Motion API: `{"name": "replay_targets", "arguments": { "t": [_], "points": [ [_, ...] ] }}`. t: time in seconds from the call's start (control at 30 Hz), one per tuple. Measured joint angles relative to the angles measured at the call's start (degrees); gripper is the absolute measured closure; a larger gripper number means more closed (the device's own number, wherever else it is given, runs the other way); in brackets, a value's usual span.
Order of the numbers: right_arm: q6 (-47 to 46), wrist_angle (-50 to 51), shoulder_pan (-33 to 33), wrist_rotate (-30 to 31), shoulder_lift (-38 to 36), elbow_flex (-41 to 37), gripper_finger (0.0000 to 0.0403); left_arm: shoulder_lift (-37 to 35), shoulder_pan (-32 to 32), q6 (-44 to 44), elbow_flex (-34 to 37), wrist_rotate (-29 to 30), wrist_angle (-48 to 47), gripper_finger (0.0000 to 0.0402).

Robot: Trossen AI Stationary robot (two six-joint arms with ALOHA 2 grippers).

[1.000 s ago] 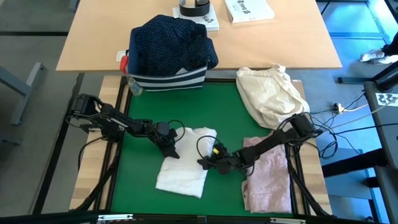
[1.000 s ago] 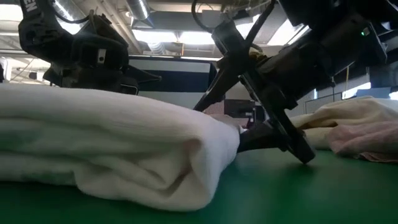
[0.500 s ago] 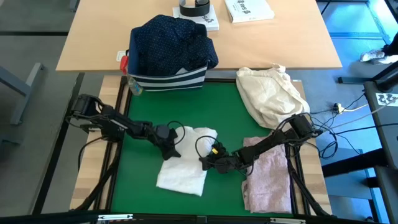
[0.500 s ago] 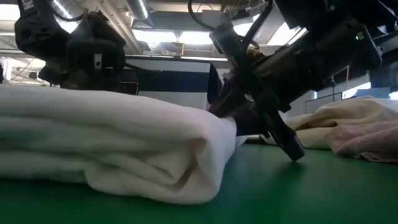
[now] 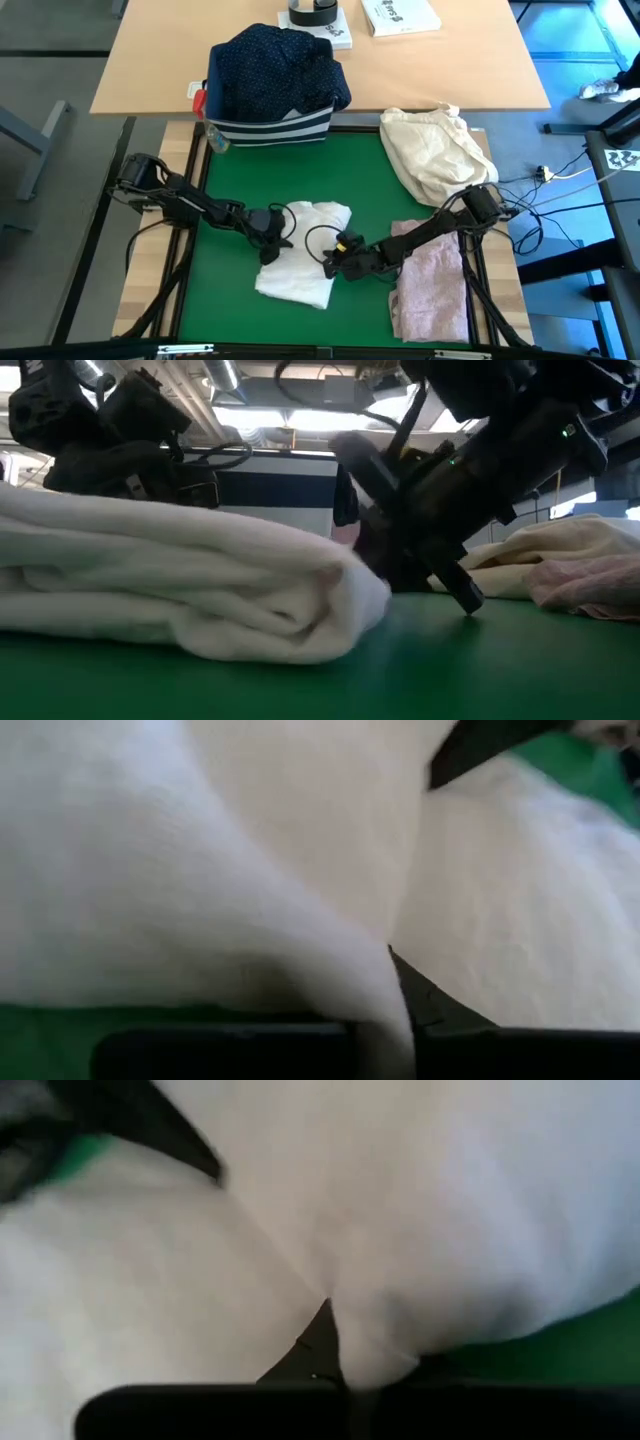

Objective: Fold laundry
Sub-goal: Stack the white polo on top of the red polo

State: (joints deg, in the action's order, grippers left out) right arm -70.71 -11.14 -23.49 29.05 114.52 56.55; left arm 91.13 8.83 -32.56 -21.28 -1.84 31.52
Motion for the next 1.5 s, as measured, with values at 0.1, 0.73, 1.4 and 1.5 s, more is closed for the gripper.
{"name": "replay_targets", "arguments": {
  "t": [0.1,0.73,1.4,1.5],
  "points": [
    [2.12,6.98,0.0,-0.7,-1.94,2.32,0.0396,-0.02,1.29,-1.21,-0.46,-0.27,1.99,0.0386],
    [0.95,36.67,-6.0,-5.63,-22.27,6.37,0.0397,-0.2,7.02,-3.1,-22.99,6.9,-13.84,0.0391],
    [-12.37,46.49,-21.34,-5.63,-40.27,6.45,0.0395,12.65,9.81,-5.93,-50.46,9.71,-16.77,0.039],
    [-14.76,48.56,-24.73,-5.42,-42.23,6.71,0.0397,14.68,10.16,-4.44,-55.63,9.87,-18.47,0.039]
  ]
}}
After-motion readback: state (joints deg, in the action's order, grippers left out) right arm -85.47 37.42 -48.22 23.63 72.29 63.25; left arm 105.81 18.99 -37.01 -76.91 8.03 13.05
